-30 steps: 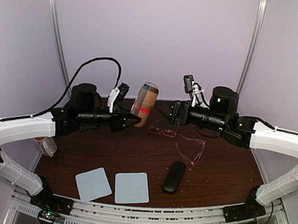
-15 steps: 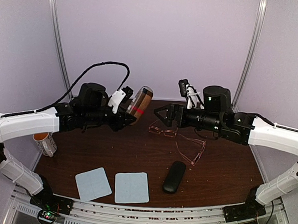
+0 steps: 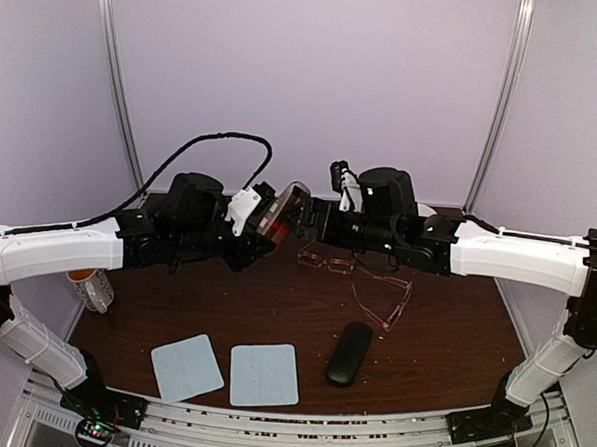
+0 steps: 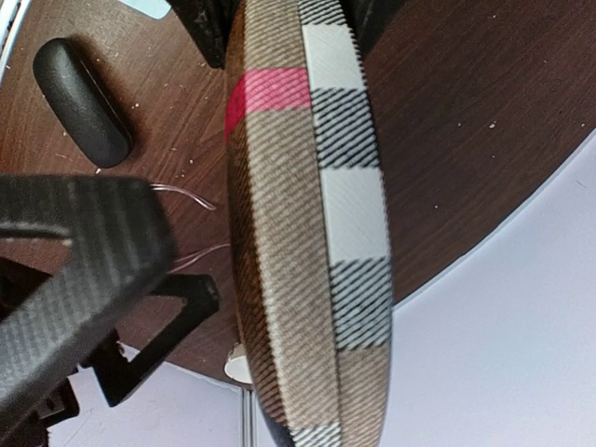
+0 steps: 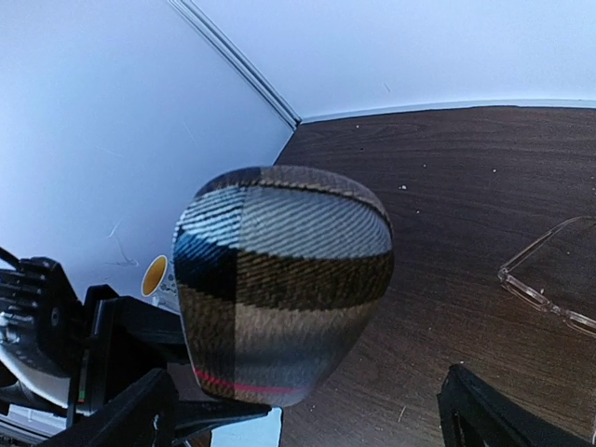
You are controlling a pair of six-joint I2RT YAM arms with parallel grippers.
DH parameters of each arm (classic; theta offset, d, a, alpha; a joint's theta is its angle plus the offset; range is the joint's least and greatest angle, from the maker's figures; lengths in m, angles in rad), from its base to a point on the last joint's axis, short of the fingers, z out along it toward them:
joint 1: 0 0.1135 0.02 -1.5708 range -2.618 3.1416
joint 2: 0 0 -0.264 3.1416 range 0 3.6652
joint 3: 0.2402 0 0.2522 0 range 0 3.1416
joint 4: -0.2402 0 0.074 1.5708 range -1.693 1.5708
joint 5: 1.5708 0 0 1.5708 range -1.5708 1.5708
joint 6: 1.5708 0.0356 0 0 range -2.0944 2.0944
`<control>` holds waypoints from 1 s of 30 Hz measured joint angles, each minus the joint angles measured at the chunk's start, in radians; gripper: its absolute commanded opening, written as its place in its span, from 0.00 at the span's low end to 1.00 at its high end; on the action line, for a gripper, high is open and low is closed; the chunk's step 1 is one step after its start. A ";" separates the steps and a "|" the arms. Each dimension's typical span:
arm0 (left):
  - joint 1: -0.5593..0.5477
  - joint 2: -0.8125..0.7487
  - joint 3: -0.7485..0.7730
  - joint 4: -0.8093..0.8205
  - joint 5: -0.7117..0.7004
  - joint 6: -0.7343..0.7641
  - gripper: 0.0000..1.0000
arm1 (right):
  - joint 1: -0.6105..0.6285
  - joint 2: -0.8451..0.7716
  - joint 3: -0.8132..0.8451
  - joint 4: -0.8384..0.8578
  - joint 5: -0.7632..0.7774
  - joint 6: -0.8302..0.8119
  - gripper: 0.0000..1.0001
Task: Organize the sunglasses
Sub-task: Pass from the left arm to the right
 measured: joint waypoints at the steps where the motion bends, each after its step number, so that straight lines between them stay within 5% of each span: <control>1: -0.002 0.000 0.000 0.000 0.000 0.000 0.11 | 0.000 0.012 0.007 0.003 0.002 0.005 1.00; 13: -0.013 0.000 0.000 -0.002 -0.002 -0.009 0.11 | 0.000 0.097 0.073 0.074 0.003 0.041 0.96; 23: -0.014 0.000 0.000 0.005 -0.003 -0.016 0.11 | -0.001 0.122 0.074 0.137 -0.026 0.063 0.54; 30: -0.014 0.000 0.000 0.011 -0.006 -0.016 0.20 | -0.002 0.122 0.071 0.150 -0.027 0.063 0.41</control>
